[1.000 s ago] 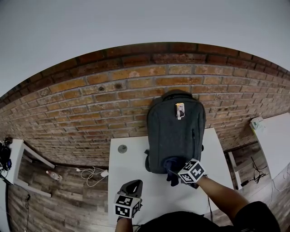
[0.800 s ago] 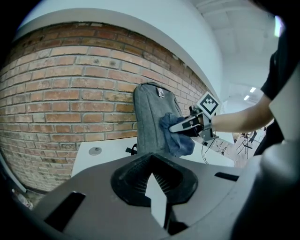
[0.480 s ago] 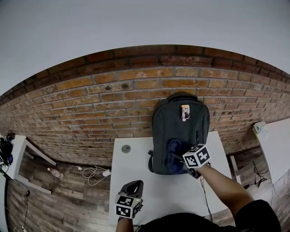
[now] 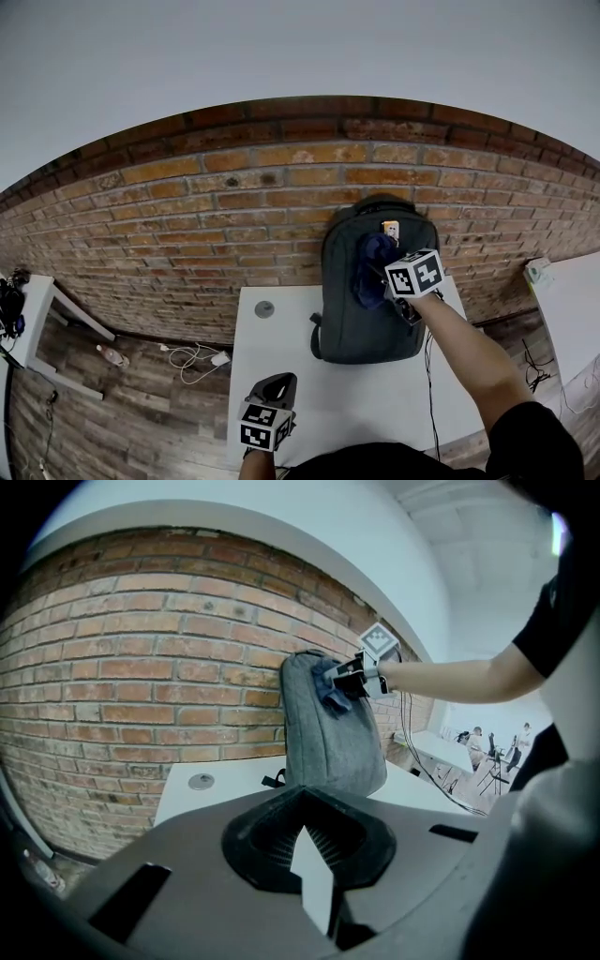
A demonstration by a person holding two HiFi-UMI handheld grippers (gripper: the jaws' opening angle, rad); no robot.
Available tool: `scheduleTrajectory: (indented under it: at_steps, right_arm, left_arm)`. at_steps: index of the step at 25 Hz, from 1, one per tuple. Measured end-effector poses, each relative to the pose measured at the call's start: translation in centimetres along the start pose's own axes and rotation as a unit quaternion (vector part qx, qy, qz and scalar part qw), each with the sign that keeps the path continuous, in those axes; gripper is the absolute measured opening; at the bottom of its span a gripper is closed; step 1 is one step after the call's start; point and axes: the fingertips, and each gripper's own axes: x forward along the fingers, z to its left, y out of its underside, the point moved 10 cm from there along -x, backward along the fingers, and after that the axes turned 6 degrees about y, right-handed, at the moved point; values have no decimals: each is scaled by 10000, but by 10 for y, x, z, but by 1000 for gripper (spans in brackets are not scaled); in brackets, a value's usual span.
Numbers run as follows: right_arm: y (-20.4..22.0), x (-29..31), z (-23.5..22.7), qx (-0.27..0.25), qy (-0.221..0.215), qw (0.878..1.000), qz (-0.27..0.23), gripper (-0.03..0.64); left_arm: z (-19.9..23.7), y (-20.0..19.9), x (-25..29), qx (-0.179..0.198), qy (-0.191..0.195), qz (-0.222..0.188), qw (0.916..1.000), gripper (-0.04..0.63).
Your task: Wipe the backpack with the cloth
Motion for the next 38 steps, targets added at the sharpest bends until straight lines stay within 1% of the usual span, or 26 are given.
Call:
scheduleTrajectory:
  at_steps: [2,3,5,7,9,13,15,22,26,28,29,30,33,35,38]
  right_arm:
    - [-23,-1,-11,-190,237,9991,-280,48]
    - [-34,-1,-14,-366,304,9982,-375,48]
    - [-52,0,-15,-746,306,9957,-451,48]
    - [-61,3,-12,-1000,216,9938,-425,48]
    - [-61,6,-8,-1027,103,9938,-409,48]
    - [-59,13,-3,-680,-95,9965,-475,48]
    - [-57,14,2,-700,-134,9962,-498,48]
    - [-57,18,16,-1028,-174,9934,-475,48]
    - [-52,25,35,-1543,-441,9863,-393,48]
    - [-47,33,48,-1854,-404,9813,-322,48]
    - [-44,37,51,-1901,-357,9806,-302,48]
    - [-41,41,52,-1814,-345,9824,-286,48]
    - [-36,44,48,-1279,-493,9903,-212,48]
    - [-33,44,48,-1193,-596,9910,-107,48]
    - [-27,46,52,-1198,-687,9904,69,48]
  left_arm:
    - [1,1,0,-18,8,10,10000,-18]
    - [2,1,1,-31,12,10,10000,-18]
    - [3,2,1,-39,4,7,10000,-18]
    - [5,3,2,-41,-1,6,10000,-18]
    - [6,4,3,-42,19,33,10000,-18]
    - [4,2,7,0,103,57,9999,-18]
    - [2,1,9,31,150,65,9999,-18]
    - [3,3,8,40,143,151,9998,-18]
    - [2,1,6,76,120,146,9998,-18]
    - [3,1,3,64,82,161,9998,-18]
    - [3,1,2,63,58,167,9998,-18]
    - [4,1,1,75,37,162,9998,-18]
    - [4,-3,-2,127,2,135,9998,-18]
    - [3,-4,-4,149,-4,148,9998,-18]
    - [2,-3,-5,155,2,173,9997,-18]
